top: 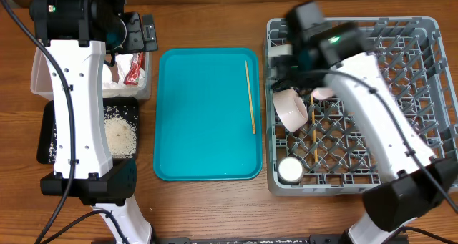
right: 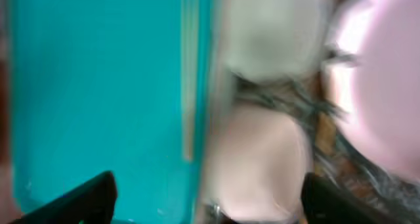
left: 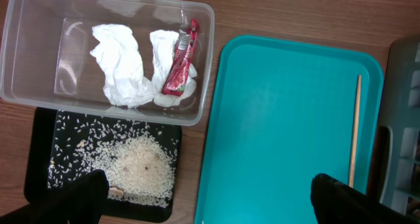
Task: Sort waste into correct bins and load items into the dishwasher
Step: 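Reach back to the tray and pinch the second chopstick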
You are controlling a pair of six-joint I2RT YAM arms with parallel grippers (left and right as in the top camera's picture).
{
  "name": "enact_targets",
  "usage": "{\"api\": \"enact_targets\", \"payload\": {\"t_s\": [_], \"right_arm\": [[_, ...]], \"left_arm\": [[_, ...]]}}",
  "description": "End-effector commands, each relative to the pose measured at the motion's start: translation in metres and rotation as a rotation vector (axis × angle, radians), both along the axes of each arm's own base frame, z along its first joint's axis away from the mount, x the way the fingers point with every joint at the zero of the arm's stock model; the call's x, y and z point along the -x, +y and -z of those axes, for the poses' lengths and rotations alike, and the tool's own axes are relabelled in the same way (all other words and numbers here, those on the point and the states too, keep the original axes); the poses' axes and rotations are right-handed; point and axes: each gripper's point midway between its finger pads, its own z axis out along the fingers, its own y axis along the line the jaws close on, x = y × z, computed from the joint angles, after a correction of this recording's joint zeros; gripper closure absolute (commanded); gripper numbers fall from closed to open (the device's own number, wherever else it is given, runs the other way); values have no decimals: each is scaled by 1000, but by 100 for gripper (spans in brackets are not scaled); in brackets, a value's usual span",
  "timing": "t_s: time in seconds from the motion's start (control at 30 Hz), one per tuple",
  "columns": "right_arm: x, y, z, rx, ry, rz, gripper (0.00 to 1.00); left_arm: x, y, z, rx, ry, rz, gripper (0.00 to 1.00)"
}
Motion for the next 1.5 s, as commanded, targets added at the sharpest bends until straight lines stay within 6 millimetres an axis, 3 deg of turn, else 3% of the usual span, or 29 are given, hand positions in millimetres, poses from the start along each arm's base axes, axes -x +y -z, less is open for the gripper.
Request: {"api": "enact_targets", "payload": {"t_s": [0.0, 0.1, 0.23, 0.47, 0.63, 1.1, 1.47], "right_arm": [[3, 45, -5, -51, -52, -100, 4], [-3, 64, 14, -31, -52, -123, 4], [-12, 72, 50, 5, -2, -127, 9], [-30, 58, 113, 117, 74, -91, 13], [-38, 55, 143, 154, 101, -103, 17], [-43, 59, 190, 187, 140, -157, 22], [-44, 61, 208, 160, 171, -49, 38]], "left_arm": [[3, 3, -14, -2, -46, -15, 0], [3, 3, -14, -2, -46, -15, 0], [3, 3, -14, -2, -46, -15, 0], [3, 3, -14, -2, -46, -15, 0], [3, 3, -14, -2, -46, -15, 0], [3, 3, -14, -2, -46, -15, 0], [3, 3, -14, -2, -46, -15, 0]]}}
